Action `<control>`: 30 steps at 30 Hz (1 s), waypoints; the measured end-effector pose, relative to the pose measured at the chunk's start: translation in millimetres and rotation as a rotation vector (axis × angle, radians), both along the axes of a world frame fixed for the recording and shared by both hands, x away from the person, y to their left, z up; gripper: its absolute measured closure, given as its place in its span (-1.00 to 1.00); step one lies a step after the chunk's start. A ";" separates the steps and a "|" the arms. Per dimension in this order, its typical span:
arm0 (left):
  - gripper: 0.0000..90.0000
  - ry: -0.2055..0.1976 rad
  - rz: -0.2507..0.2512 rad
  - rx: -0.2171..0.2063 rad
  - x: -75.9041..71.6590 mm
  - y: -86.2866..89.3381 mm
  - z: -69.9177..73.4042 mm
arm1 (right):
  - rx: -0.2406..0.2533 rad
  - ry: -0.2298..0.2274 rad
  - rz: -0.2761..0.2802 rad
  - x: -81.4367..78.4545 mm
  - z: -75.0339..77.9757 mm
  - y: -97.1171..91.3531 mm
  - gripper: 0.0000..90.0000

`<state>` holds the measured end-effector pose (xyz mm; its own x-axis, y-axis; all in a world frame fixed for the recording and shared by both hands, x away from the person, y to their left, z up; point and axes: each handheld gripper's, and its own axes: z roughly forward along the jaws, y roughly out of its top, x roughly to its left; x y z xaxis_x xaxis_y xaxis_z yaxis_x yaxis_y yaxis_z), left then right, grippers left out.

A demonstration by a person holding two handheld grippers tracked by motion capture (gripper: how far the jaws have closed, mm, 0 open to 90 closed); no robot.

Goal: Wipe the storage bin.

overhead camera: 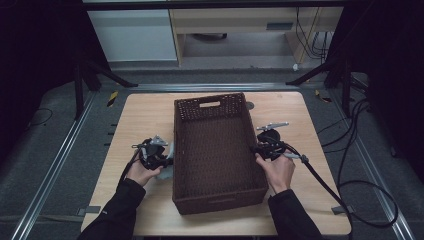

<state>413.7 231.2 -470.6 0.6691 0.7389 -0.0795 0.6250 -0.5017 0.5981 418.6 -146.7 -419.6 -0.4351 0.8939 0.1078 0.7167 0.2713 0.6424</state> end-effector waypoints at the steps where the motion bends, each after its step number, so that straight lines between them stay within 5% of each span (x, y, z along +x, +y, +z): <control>1: 0.81 0.001 -0.002 0.003 1.1 -0.8 -1.8 | 0.001 0.000 -0.004 1.4 -0.1 0.0 0.71; 6: 0.81 -0.012 0.007 -0.004 3.0 2.0 4.0 | 0.007 0.001 -0.004 4.7 -0.1 -0.4 0.65; 13: 0.81 -0.120 0.028 -0.056 3.3 10.6 48.1 | -0.011 -0.036 0.009 2.7 1.2 -1.6 0.47; 16: 0.81 -0.136 0.012 -0.042 -1.0 8.1 56.1 | 0.005 -0.047 0.009 2.0 4.1 -3.2 0.43; 23: 0.81 -0.104 -0.010 -0.026 -14.1 4.2 40.1 | -0.002 -0.060 0.026 -6.8 14.8 -7.2 0.38; 30: 0.81 -0.032 -0.013 -0.028 -22.1 2.8 12.9 | -0.002 -0.021 0.049 -13.6 4.3 -6.0 0.40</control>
